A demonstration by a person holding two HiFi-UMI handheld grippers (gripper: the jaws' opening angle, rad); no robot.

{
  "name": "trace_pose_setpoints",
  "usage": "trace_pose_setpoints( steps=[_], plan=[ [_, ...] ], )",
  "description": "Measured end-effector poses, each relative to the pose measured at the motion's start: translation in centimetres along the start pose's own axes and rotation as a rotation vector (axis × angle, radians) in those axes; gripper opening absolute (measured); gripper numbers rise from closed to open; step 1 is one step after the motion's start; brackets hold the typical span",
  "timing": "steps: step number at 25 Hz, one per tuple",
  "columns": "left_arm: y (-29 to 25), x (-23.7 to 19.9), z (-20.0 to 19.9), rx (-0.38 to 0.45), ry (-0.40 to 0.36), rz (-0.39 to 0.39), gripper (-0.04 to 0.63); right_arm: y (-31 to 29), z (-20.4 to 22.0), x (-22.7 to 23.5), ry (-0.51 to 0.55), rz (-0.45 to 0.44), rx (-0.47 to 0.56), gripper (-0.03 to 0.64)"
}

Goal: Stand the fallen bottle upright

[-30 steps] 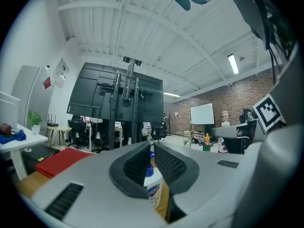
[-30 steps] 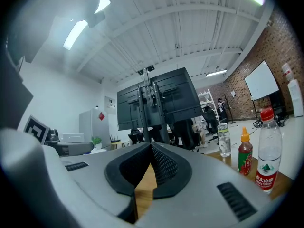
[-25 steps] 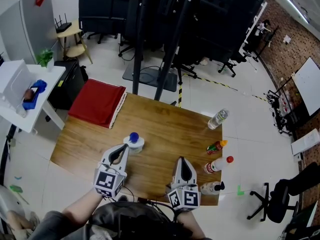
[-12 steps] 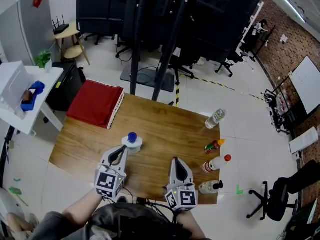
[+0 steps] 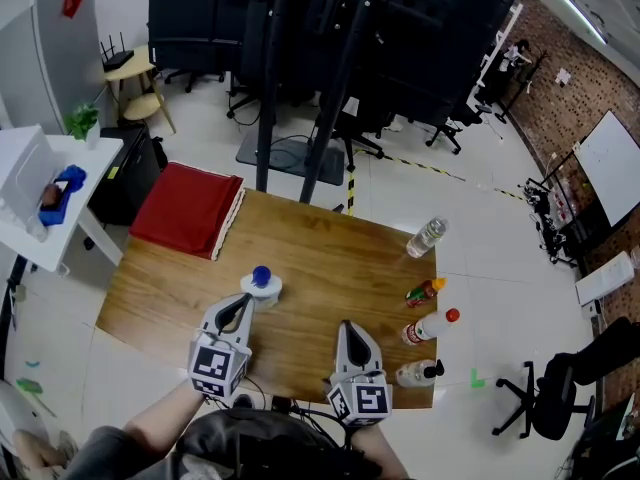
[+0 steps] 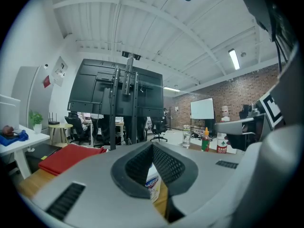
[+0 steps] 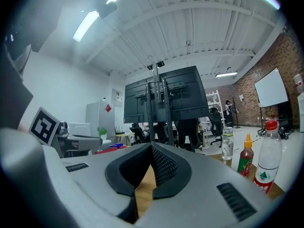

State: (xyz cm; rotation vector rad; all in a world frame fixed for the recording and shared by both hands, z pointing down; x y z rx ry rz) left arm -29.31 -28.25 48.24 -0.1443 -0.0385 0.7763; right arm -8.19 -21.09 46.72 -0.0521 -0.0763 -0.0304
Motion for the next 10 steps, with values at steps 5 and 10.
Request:
trace_pose_setpoints(
  steps=[5, 10],
  plan=[
    [-0.05, -0.09, -0.18, 0.005, 0.003, 0.003, 0.029, 0.28, 0.19, -0.31, 0.013, -0.013, -0.017, 0.015],
    [0.04, 0.09, -0.17, -0.008, 0.012, 0.014, 0.029, 0.2, -0.01, -0.67, 0.053, -0.034, -0.036, 0.015]
  ],
)
Point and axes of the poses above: the fingertips, and each gripper's own axes: y backward along the fingers, x to its right, z out of its underside, the point moved 5 cm from there along y, backward along the fingers, and after that the axes turned 7 degrees about z, right-handed, at the moved point
